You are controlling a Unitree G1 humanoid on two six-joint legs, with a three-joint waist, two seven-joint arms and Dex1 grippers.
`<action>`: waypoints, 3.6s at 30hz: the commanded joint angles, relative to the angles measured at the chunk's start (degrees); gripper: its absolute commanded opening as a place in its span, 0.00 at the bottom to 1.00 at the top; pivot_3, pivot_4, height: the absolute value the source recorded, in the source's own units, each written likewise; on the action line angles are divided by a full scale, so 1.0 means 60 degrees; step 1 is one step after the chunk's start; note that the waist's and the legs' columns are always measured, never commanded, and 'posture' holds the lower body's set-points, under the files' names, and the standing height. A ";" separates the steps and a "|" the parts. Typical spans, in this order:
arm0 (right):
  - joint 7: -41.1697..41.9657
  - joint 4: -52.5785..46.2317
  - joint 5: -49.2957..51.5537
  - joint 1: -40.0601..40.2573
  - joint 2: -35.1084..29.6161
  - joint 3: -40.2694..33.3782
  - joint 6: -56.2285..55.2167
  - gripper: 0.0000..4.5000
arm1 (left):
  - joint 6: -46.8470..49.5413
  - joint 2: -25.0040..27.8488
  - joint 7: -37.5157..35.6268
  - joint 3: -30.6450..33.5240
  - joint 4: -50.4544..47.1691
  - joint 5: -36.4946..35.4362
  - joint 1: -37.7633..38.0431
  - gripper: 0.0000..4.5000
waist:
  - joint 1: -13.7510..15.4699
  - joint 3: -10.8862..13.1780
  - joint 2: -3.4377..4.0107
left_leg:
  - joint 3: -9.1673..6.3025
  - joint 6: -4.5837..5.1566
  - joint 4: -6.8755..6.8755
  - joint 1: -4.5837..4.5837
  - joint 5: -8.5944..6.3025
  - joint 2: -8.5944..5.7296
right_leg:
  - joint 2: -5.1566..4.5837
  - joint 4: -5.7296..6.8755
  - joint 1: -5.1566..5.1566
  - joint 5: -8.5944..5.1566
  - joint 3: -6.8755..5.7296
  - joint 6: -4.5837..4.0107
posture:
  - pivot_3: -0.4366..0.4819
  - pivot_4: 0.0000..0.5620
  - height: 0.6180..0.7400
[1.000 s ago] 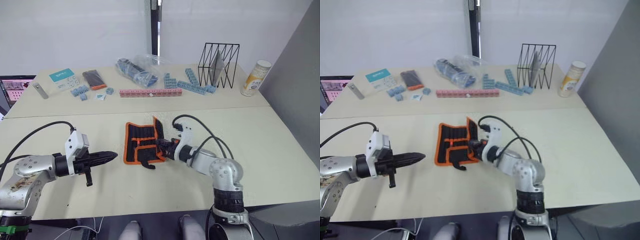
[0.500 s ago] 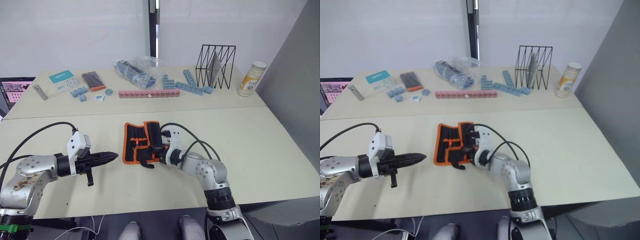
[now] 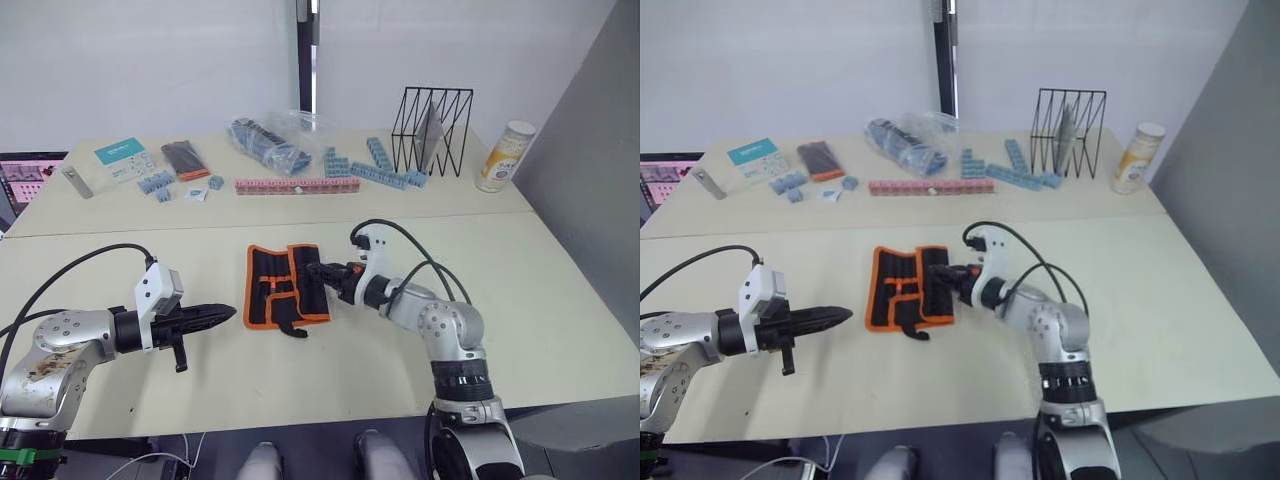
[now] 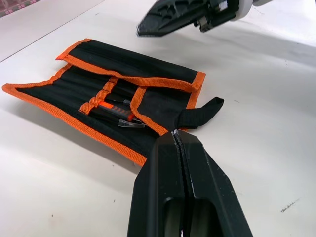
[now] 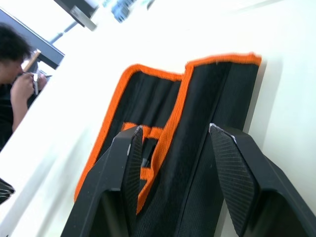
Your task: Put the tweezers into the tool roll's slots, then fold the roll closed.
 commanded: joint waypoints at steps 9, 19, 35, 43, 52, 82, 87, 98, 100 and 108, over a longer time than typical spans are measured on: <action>0.2277 0.1261 -0.2585 0.0255 -0.1298 0.2498 -0.3944 0.01 | -0.0205 0.0125 -0.0065 0.0176 -0.0154 -0.0013 -0.0018 0.00 | 0.0025 0.0002 -0.0003 | 0.0007 -0.0001 -0.0009 0.0000 0.0000 -0.0002 | -0.0002 -0.0012 -0.0001 -0.0003 0.0002 0.0000 | 0.48 0.27 0.97; 0.2547 0.2999 -0.3735 0.0151 -0.1151 0.2886 -0.4795 0.01 | 0.1924 -0.0136 0.1325 0.0327 0.0488 -0.0393 -0.0131 0.00 | -0.0001 0.0000 -0.0006 | 0.0009 -0.0001 -0.0006 0.0048 0.0000 0.0003 | 0.0002 0.0006 0.0031 -0.0002 0.0004 -0.0001 | 0.48 0.27 0.97; 0.2665 0.2676 -0.4172 0.0260 -0.1088 0.2934 -0.4644 0.00 | 0.5519 -0.2878 0.4648 0.0965 0.0615 -0.2546 -0.0655 0.69 | 0.0038 -0.0009 -0.0018 | 0.0009 -0.0003 0.0050 0.0069 0.0002 0.0007 | 0.0009 0.0020 0.0067 0.0022 0.0006 0.0002 | 0.48 0.27 0.97; 0.2674 0.2389 -0.4190 0.0365 -0.1047 0.2915 -0.4456 0.00 | 0.5448 -0.3217 0.4966 0.0532 0.0919 -0.2219 -0.0988 0.69 | 0.0043 -0.0010 -0.0020 | 0.0009 -0.0012 0.0056 0.0068 0.0007 0.0003 | 0.0009 0.0019 0.0068 0.0028 0.0007 0.0001 | 0.48 0.27 0.97; 0.2658 0.2116 -0.4187 0.0349 -0.0971 0.2837 -0.4297 0.00 | 0.5220 -0.3430 0.4959 0.0134 0.1562 -0.1827 -0.1423 0.00 | 0.0043 -0.0010 -0.0020 | 0.0010 -0.0013 0.0056 0.0062 0.0007 0.0000 | 0.0006 0.0016 0.0067 0.0029 0.0008 0.0002 | 0.48 0.27 0.97; 0.2282 0.0199 -0.4282 0.1121 -0.0535 0.3389 -0.3086 0.00 | 0.4650 -0.1807 0.2904 -0.2158 0.1051 -0.0745 -0.3728 0.00 | 0.0045 -0.0008 -0.0021 | 0.0017 -0.0015 0.0043 0.0030 0.0006 0.0004 | 0.0013 0.0003 0.0034 0.0029 0.0020 0.0003 | 0.48 0.27 0.97; 0.2247 0.0217 -0.4300 0.1104 -0.0551 0.3415 -0.3092 0.00 | 0.4794 -0.2535 0.3279 -0.2782 0.1805 -0.0159 -0.4215 0.00 | 0.0021 -0.0008 -0.0022 | 0.0016 -0.0015 0.0050 0.0029 0.0006 0.0003 | 0.0014 0.0007 0.0034 0.0032 0.0021 0.0009 | 0.48 0.27 0.97; 0.2204 0.0083 -0.3419 0.0291 -0.0838 0.1774 -0.2852 0.00 | 0.5032 -0.3176 0.3533 -0.3219 0.2232 0.0317 -0.4359 0.00 | 0.0068 -0.0008 -0.0022 | 0.0016 -0.0017 0.0065 0.0027 0.0008 -0.0005 | 0.0009 0.0007 0.0044 0.0037 0.0023 0.0017 | 0.48 0.27 0.97; 0.2247 0.0099 -0.3337 0.0181 -0.0820 0.1759 -0.2889 0.00 | 0.4973 -0.3279 0.3590 -0.3262 0.2337 0.0417 -0.4380 0.00 | 0.0069 -0.0008 -0.0022 | 0.0016 -0.0017 0.0062 0.0028 0.0008 -0.0005 | 0.0008 0.0006 0.0044 0.0037 0.0023 0.0017 | 0.48 0.27 0.97; 0.2437 0.1245 -0.3832 -0.0744 -0.0533 0.2347 -0.3856 0.00 | 0.4691 -0.3274 0.3458 -0.3679 0.2538 0.1003 -0.4298 0.00 | 0.0080 -0.0008 -0.0022 | 0.0016 -0.0021 0.0066 0.0031 0.0011 -0.0008 | 0.0007 0.0006 0.0049 0.0042 0.0025 0.0024 | 0.48 0.27 0.97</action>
